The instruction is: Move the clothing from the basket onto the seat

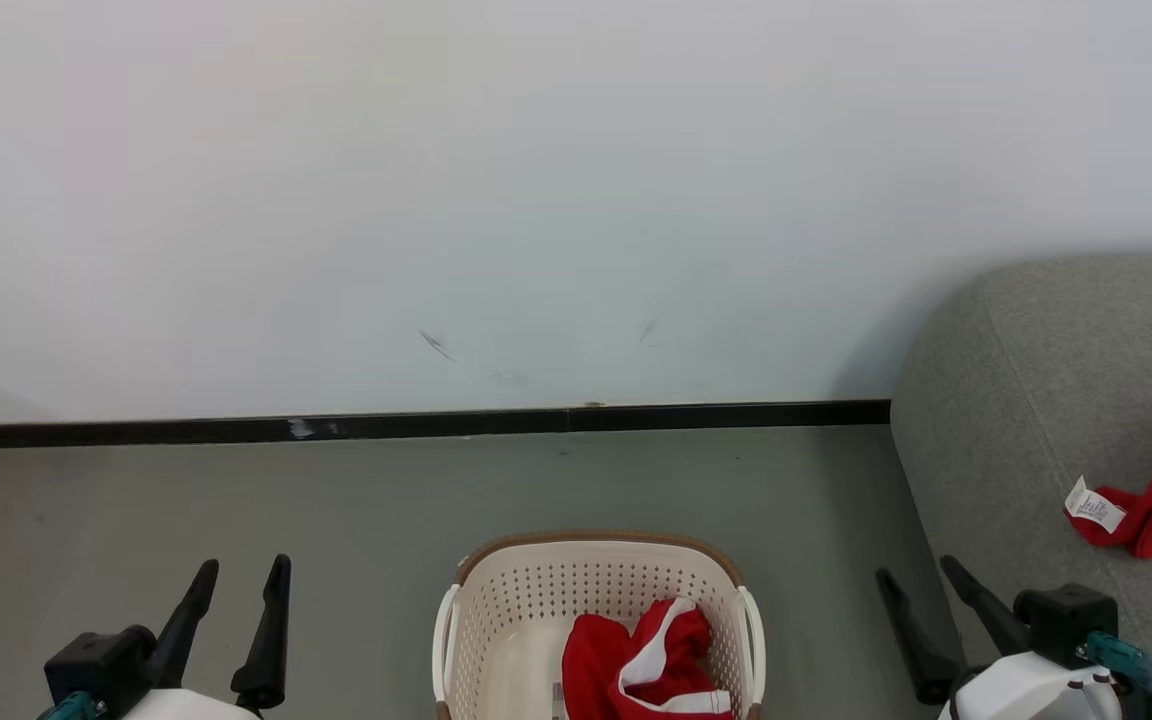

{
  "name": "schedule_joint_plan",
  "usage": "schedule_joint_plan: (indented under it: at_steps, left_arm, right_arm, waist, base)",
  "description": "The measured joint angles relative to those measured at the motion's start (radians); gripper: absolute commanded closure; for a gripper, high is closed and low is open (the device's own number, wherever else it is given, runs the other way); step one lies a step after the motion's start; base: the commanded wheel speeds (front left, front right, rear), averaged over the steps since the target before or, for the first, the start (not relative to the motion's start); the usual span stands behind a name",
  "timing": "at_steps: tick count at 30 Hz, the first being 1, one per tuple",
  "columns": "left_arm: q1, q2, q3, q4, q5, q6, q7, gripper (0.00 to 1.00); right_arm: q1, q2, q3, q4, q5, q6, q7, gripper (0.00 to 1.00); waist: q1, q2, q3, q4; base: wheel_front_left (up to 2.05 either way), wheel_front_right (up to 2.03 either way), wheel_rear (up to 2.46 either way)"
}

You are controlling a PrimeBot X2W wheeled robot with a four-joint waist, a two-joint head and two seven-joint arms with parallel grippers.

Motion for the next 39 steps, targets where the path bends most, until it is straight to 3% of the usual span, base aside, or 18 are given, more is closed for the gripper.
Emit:
schedule_joint_plan:
  at_steps: [19,39]
  left_arm:
    - [0.020,-0.026,0.030,0.009,0.024,-0.041,0.000,0.00]
    - [0.006,-0.049,-0.047,0.046,0.055,-0.086,0.000,0.00]
  right_arm:
    - [0.018,0.015,-0.044,-0.025,-0.022,0.000,0.000,0.00]
    - [0.025,0.019,-0.068,-0.067,-0.049,0.000,0.000,0.00]
  waist:
    - [0.0001,0.0000,0.005,-0.042]
    - [0.0000,0.0000,0.093,-0.110]
  base:
    - [0.00,0.00,0.00]
    - [0.00,0.00,0.00]
